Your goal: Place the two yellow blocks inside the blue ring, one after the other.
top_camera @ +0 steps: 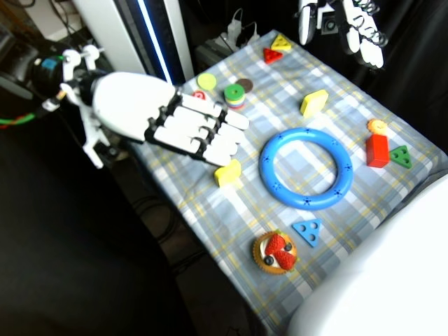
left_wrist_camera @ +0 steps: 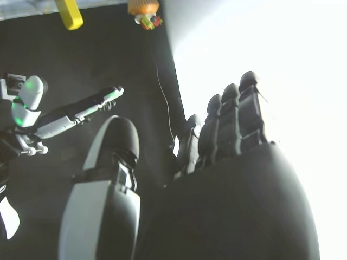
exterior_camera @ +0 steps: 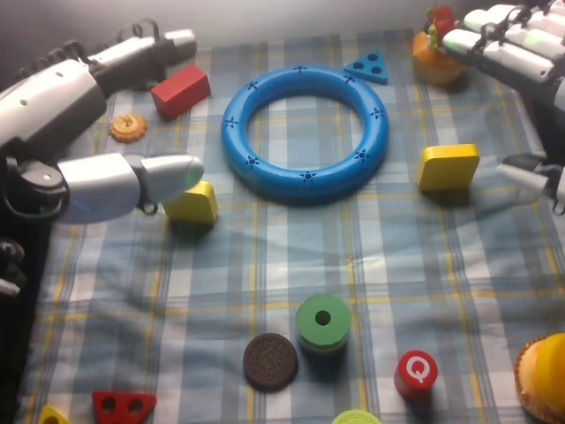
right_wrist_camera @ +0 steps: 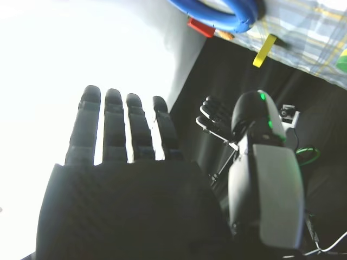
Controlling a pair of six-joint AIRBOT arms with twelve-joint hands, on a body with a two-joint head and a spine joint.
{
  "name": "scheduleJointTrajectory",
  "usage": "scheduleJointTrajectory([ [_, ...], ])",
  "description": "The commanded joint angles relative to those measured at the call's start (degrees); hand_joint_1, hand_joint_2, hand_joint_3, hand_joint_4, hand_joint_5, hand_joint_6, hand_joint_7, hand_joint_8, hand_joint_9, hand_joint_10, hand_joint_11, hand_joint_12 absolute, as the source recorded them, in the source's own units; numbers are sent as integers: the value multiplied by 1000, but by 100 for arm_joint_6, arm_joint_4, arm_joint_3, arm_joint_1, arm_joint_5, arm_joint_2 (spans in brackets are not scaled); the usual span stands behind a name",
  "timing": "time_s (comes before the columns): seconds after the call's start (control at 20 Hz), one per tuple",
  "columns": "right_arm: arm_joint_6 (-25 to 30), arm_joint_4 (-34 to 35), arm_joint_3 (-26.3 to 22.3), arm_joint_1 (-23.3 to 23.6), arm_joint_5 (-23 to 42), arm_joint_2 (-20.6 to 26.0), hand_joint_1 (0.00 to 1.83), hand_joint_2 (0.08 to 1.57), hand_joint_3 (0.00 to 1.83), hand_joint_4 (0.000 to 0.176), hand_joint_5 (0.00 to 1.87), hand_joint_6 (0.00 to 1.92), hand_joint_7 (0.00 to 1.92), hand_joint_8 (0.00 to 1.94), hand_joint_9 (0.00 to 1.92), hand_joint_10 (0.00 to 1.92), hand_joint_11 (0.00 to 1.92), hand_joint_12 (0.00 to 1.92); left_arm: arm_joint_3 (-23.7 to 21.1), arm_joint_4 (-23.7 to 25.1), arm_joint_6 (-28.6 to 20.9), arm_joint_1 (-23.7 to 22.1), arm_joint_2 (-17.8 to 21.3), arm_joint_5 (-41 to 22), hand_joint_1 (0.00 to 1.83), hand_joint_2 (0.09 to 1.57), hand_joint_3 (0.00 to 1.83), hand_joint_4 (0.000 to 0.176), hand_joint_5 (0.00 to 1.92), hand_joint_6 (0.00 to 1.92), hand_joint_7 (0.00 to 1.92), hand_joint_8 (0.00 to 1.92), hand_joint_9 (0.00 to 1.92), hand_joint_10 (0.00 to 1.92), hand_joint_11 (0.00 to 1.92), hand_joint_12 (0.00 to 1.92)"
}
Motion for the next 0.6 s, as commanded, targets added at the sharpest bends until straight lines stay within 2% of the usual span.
scheduleJointTrajectory([
  [0.0,16,-45,25,98,688,-2,703,1261,5,0,0,0,0,0,6,12,0,330,46,48,12,-64,-12,-564,727,1129,1,35,133,3,124,1,156,158,0,1094],
  [0.05,16,-13,49,98,688,-20,697,1266,1,0,0,0,0,0,9,5,0,224,106,35,43,-108,-71,-470,775,1112,0,37,131,3,121,1,165,151,0,1085],
  [0.1,16,19,66,98,688,-37,666,1269,1,0,0,0,0,0,15,5,0,206,156,26,47,-139,-115,-396,834,1087,0,33,125,2,128,4,178,150,0,1087],
  [0.2,16,66,80,82,691,-48,636,1270,0,0,0,0,0,0,30,10,0,401,251,-23,142,-234,-223,-183,917,1035,0,32,127,2,155,7,197,145,0,1141],
  [0.25,16,92,86,71,694,-49,649,1267,0,0,0,0,0,0,14,2,0,338,298,-122,345,-302,-299,3,930,1010,0,29,134,4,172,13,189,139,0,1142],
  [0.3,16,122,93,68,695,-56,638,1272,1,0,0,0,0,0,2,0,0,219,365,-239,528,-352,-374,180,951,991,0,40,151,5,174,5,176,119,0,1123],
  [0.35,16,162,110,63,696,-69,642,1271,0,0,0,0,0,0,0,0,0,148,432,-293,557,-376,-431,303,1021,996,0,66,157,2,141,1,128,75,0,969],
  [0.4,17,202,128,55,697,-81,632,1275,2,0,0,0,0,0,0,0,0,130,533,-366,583,-402,-516,449,1046,993,0,74,167,5,146,4,128,68,0,936],
  [0.45,18,232,140,47,710,-89,630,1279,4,0,0,0,0,0,0,0,0,128,630,-480,682,-437,-609,622,1036,1013,1,79,156,1,135,1,120,46,0,901],
  [0.5,18,249,147,45,715,-97,609,1286,6,0,0,0,0,0,0,0,0,127,675,-620,889,-465,-670,723,1062,1004,0,70,186,4,183,5,153,45,0,964],
  [0.55,18,256,150,44,716,-103,602,1292,2,0,0,0,0,0,0,0,0,194,715,-755,1073,-485,-723,805,1084,1008,0,73,234,10,261,14,197,51,0,1049],
])
